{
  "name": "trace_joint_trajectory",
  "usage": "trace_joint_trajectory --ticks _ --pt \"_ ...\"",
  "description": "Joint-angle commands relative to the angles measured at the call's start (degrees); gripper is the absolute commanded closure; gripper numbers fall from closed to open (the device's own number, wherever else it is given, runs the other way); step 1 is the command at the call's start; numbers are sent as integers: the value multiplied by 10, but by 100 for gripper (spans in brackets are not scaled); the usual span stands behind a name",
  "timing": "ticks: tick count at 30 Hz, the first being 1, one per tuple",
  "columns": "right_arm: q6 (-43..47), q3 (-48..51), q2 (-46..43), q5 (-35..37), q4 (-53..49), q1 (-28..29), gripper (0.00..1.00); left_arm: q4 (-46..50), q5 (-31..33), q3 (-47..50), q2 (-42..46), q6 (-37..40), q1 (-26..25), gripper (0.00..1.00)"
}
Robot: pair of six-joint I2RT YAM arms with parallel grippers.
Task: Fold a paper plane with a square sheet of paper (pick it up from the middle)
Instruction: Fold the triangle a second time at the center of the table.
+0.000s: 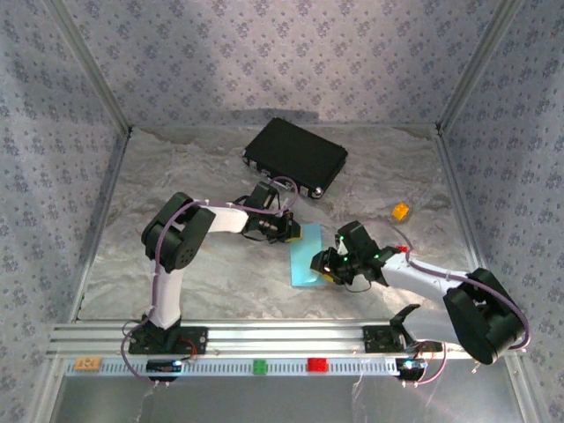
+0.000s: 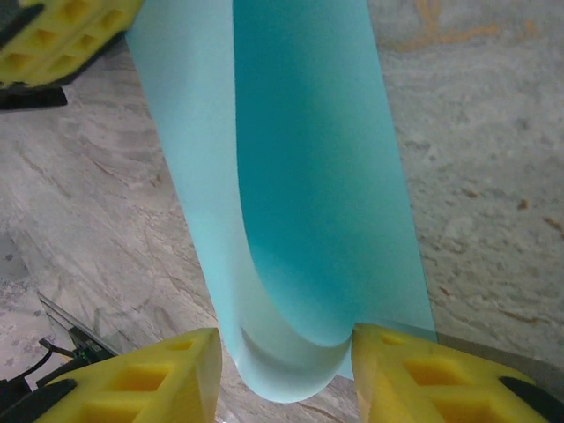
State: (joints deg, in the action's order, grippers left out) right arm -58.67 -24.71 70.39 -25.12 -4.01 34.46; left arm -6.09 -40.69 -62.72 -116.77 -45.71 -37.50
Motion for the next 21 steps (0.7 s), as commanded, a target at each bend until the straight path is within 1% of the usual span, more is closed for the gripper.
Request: trace_joint_trajectory --ticks 1,5,11,13,16,21 --pt "25 -23 14 -18 22 -16 54 39 17 5 -9 4 0 98" --pt "45 -35 38 -46 45 -39 53 38 17 6 -9 3 0 98" --pt "73 -52 76 -72 60 -56 53 37 17 5 -7 2 -1 97" --pt "77 -54 84 -76 61 -62 55 36 16 5 -6 2 0 97" --pt "77 -47 96 -84 69 -73 61 29 13 5 0 -1 -1 97" --pt "79 -35 102 -81 73 -79 72 19 4 2 18 -7 -1 92"
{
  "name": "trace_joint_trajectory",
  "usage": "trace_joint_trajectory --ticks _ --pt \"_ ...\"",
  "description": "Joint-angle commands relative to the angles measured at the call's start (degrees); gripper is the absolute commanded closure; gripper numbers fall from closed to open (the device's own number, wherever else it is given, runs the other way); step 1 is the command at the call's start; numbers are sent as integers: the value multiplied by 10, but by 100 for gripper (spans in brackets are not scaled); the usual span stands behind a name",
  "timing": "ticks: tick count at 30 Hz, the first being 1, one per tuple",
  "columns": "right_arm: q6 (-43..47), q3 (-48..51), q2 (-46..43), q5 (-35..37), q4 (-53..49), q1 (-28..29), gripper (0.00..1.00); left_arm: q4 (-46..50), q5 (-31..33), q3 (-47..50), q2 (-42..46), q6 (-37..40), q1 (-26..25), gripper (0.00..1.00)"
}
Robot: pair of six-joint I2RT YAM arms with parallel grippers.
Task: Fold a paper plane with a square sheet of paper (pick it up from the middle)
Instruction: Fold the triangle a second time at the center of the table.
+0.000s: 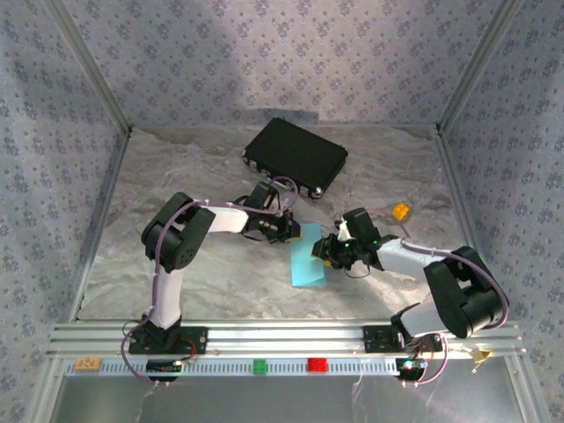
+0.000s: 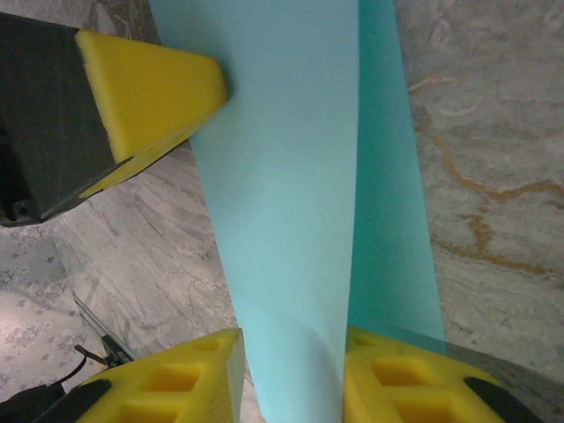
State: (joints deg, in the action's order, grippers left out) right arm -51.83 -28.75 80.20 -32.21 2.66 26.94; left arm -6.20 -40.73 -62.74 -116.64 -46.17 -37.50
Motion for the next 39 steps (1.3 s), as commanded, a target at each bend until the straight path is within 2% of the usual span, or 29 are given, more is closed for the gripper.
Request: trace_joint_trajectory --ticks 1,3,9,13,17,22,25,28,30,35,39 --pt "11 8 5 -10 8 -5 74 20 4 1 22 -1 -1 91" --pt "6 14 7 -9 17 -7 80 19 4 -1 37 -1 -1 85" --pt "-32 31 1 13 51 -3 91 35 31 8 104 15 -2 59" --pt "-80 45 -21 55 81 6 94 66 69 17 149 45 -2 51" --pt "-124 60 -33 89 115 12 93 74 97 39 185 64 -2 49" --pt "-129 50 -10 78 129 19 91 74 119 65 216 76 -2 49" --pt "-115 40 0 64 121 18 85 69 123 76 233 86 -5 49" --pt "-91 29 -3 46 103 11 77 64 148 92 261 126 -27 53" --pt "-79 23 -2 34 92 6 76 60 170 105 280 159 -48 54" --pt "-60 15 5 19 81 -3 77 -5 193 160 316 221 -98 54" --pt "-60 12 18 5 91 -9 81 41 222 155 312 251 -137 52"
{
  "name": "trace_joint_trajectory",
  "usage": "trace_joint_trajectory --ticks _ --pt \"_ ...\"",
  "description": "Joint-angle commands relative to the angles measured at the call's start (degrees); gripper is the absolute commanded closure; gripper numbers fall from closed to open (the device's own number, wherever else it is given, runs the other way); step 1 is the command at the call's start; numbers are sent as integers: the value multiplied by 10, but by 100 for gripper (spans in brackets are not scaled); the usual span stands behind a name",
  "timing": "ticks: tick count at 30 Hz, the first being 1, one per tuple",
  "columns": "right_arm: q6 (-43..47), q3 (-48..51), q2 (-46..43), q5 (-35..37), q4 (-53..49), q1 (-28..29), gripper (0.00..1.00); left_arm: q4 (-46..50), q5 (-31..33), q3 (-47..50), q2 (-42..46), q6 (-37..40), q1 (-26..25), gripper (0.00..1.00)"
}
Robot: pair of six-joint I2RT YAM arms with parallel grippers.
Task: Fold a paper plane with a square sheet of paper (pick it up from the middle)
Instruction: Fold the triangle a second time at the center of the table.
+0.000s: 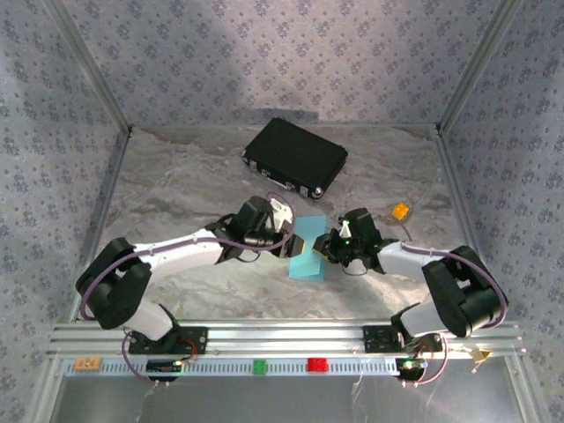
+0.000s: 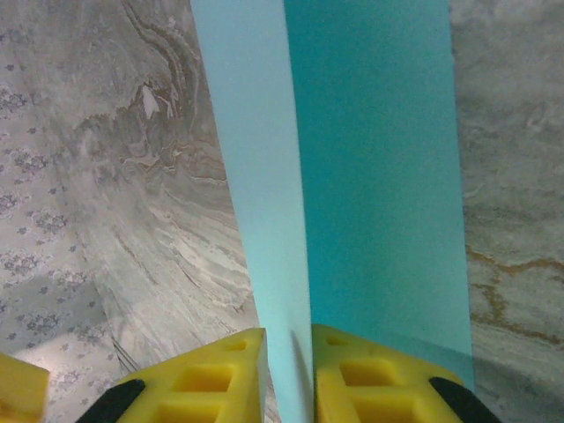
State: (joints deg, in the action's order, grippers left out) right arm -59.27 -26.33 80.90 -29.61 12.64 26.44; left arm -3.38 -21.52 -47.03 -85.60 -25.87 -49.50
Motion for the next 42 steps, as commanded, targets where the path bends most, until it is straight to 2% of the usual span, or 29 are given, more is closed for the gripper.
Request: trace_joint_trajectory --ticks 1,5,13,18,22,27,35,42 --pt "14 -15 13 -22 -10 -4 82 34 53 -7 0 59 -33 52" --pt "12 -18 14 -20 -19 -6 84 54 160 -10 -2 109 -108 50" --pt "11 -18 14 -22 -22 -9 80 83 282 -50 -58 174 -207 42" --pt "7 -20 14 -24 -18 -10 80 95 383 -76 -101 208 -253 39" --pt "6 -19 14 -26 -17 -10 80 97 436 -88 -122 224 -267 37" --pt "3 -17 13 -26 -14 -10 80 86 475 -88 -130 226 -267 38" --pt "2 -14 10 -25 -14 -10 80 79 471 -94 -143 231 -267 40" --pt "1 -10 7 -23 -15 -10 80 72 482 -99 -147 240 -266 48"
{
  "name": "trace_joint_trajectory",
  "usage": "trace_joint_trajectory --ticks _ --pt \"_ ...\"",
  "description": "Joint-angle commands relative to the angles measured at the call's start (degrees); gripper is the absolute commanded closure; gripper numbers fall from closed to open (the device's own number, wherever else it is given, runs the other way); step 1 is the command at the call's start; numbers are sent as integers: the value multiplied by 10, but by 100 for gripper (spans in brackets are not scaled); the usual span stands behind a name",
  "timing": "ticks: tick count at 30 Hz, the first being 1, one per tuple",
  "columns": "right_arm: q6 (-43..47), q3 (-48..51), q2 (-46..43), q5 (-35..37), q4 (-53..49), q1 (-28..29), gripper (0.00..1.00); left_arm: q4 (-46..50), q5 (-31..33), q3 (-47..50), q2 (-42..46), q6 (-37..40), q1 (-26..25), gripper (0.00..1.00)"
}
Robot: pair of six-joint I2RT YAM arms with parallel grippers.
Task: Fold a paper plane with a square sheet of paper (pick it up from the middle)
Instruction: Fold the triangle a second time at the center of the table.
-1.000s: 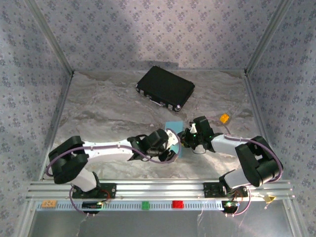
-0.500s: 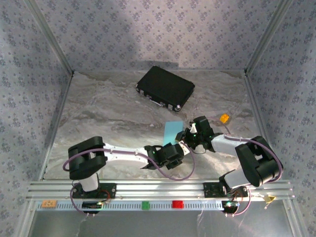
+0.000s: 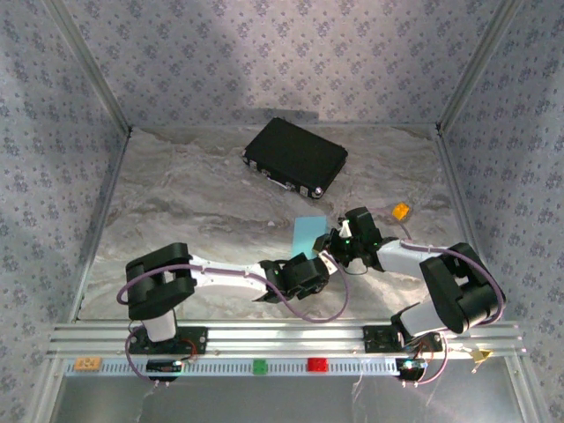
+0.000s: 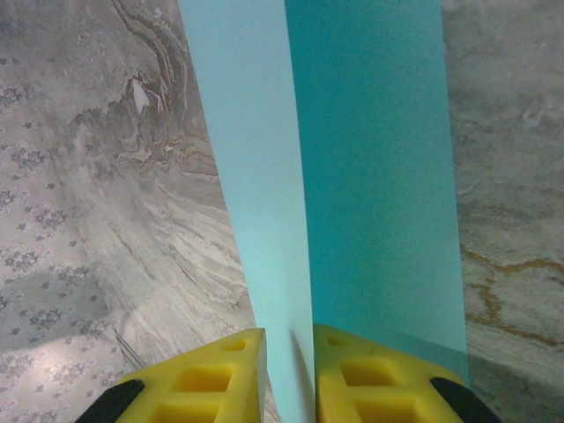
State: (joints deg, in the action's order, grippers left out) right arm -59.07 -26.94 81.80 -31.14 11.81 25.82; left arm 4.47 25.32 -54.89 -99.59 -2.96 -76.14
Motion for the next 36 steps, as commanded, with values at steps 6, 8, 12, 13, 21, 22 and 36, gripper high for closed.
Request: trace_joint_trajectory --ticks 6,8,12,13,21,22,36 --pt "-3 -2 -4 -6 -7 -3 80 -9 10 -23 -5 16 2 55" --pt "-3 -1 -5 -5 -7 -4 80 -10 7 -24 -6 15 3 60" --pt "-4 0 -8 -3 -7 -4 80 -7 2 -23 -6 14 7 73" --pt "-4 0 -8 -3 -7 -5 80 -7 0 -23 -5 14 8 75" --pt "1 3 -28 7 -29 -10 77 -4 -40 -22 0 6 16 99" --pt "3 4 -36 15 -42 -12 75 -3 -48 -23 2 1 18 100" --pt "38 34 -205 70 -200 -47 68 -53 -436 13 44 -150 178 100"
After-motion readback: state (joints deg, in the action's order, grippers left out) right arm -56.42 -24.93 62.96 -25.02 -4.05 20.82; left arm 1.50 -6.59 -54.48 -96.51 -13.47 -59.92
